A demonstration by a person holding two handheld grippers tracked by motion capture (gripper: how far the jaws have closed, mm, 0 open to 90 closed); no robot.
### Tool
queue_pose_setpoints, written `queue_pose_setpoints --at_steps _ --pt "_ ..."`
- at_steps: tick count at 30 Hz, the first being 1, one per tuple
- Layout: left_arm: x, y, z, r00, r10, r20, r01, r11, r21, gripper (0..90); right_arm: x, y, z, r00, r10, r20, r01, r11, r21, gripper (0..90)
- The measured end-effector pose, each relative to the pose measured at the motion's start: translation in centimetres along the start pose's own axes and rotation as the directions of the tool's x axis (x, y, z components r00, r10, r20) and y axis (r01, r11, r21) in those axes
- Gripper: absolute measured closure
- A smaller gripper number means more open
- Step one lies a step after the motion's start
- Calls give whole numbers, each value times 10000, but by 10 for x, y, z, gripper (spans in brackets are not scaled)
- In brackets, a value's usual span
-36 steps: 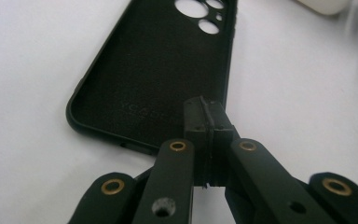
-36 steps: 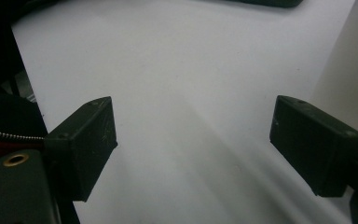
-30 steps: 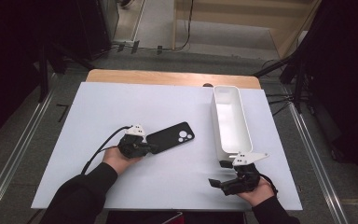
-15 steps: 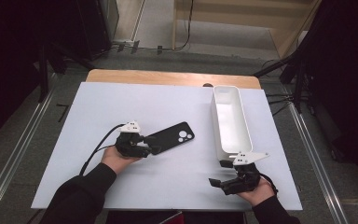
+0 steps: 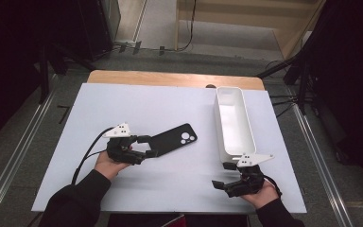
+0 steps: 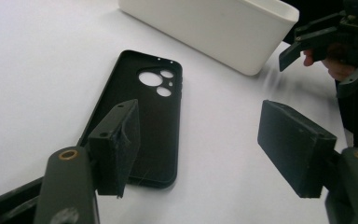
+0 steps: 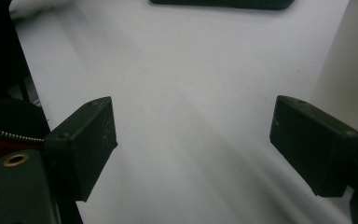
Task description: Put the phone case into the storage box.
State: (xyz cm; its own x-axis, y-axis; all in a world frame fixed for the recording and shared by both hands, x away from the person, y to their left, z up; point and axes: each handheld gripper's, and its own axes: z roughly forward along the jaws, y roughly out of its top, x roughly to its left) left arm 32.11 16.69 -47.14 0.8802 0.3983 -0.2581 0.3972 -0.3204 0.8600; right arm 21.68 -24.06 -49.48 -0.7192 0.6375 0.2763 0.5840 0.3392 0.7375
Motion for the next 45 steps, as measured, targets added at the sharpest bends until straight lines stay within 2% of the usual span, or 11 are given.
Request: queue_pose_setpoints --at_steps 2,4,7,8,9,13,17,23,32,45 --pt "-1 -1 -2 10000 -20 -13 20 10000 -82 255 0 0 0 10000 14 7 -14 10000 5 131" --pt "-4 -2 -10 9997 74 -229 -81 9995 -310 227 -1 0 0 10000 -7 57 7 10000 -4 131" --pt "-7 -2 -15 9996 170 -237 -179 9992 -353 223 -1 0 -1 10000 -19 65 19 10000 -75 131" --pt "-9 -3 -20 9995 185 -242 -198 9982 -570 223 -1 0 -1 10000 40 75 -40 9999 -96 131" --pt "-9 -3 -20 9995 185 -242 -198 9982 -570 223 -1 0 -1 9999 39 102 -38 10000 -89 131" --pt "-13 -7 -31 9992 150 -360 -177 9970 -755 223 -1 -1 -1 9998 -34 192 35 10000 -93 131" --pt "-14 -11 -38 9994 -92 -342 56 9946 -1038 222 0 -1 -1 9998 65 186 -63 9999 -88 131" --pt "-18 -16 -46 9983 58 -576 -114 9952 -975 221 -1 -1 -1 9998 -14 215 18 9999 -157 131" --pt "-22 -24 -58 9977 7 -677 -78 9945 -1046 221 -1 -1 -2 9998 2 210 1 9999 -149 131" --pt "-19 -24 -62 9965 -47 -840 -49 9935 -1140 221 -1 -1 -2 9997 1 234 3 9999 -151 131"
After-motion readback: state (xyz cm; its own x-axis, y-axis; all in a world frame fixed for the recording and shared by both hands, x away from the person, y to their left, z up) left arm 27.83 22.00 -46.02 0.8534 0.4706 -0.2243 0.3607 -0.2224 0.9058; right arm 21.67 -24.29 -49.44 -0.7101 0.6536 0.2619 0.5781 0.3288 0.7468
